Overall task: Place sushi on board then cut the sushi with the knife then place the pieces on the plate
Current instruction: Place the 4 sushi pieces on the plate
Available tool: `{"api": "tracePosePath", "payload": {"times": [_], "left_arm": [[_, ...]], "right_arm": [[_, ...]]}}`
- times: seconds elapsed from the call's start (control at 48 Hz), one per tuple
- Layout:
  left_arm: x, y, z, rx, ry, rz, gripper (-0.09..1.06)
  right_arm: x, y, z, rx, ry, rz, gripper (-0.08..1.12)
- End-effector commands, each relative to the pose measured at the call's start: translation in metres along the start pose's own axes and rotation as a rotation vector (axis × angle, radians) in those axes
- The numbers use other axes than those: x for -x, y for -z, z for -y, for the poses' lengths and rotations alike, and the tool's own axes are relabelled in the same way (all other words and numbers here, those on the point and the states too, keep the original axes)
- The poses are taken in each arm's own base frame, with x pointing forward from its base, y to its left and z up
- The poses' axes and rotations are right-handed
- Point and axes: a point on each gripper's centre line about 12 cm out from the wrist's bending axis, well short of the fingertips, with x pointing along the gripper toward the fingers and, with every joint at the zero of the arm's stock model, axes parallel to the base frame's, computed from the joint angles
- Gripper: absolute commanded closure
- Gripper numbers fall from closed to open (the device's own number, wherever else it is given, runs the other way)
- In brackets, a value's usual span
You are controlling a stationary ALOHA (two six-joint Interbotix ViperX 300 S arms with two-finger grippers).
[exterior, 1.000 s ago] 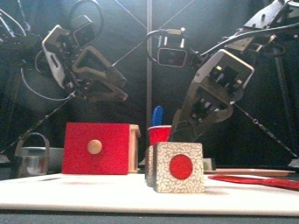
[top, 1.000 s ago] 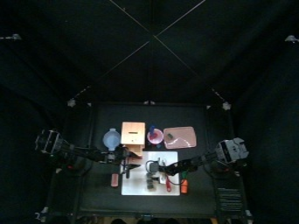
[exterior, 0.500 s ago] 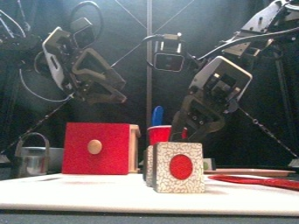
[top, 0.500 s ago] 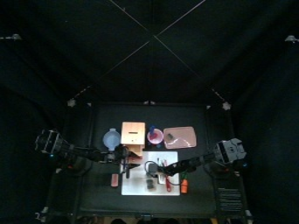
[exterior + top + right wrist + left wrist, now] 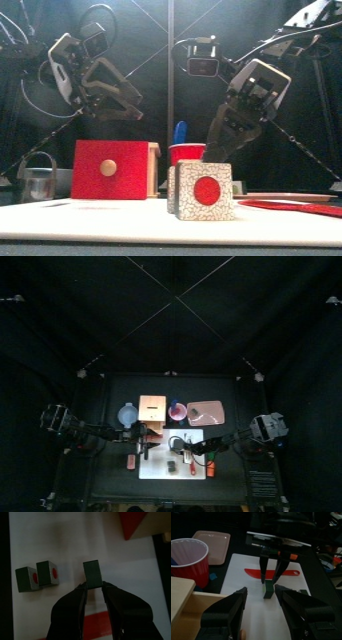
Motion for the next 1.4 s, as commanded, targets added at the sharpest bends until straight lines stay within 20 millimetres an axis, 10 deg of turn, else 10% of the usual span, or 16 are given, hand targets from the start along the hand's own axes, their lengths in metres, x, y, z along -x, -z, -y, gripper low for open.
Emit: {"api": "tracePosePath", "payload": {"times": [0.021,0.396,0.833,1.396], "left_arm": [[0.000,-0.006,0.000,0.002,0.001,0.024,0.12],[0.000,-0.004,-0.001,0.003,-0.002,0.019,0.12],[0.000,-0.002,-0.001,0.001,-0.002,0.013,0.12],[0.007,0.001,-0.003,0.029,-0.018,0.009,0.12]], "right_arm": [[0.031,-0.005,0.012,-0.048,0.056,0.030,0.42],[0.071,0.060,0.079,-0.283,0.353,-0.181,0.42],[0.082,0.062,0.178,-0.580,0.507,-0.088,0.42],[0.049,0.078,0.204,-0.677,0.439,-0.088,0.42]]}}
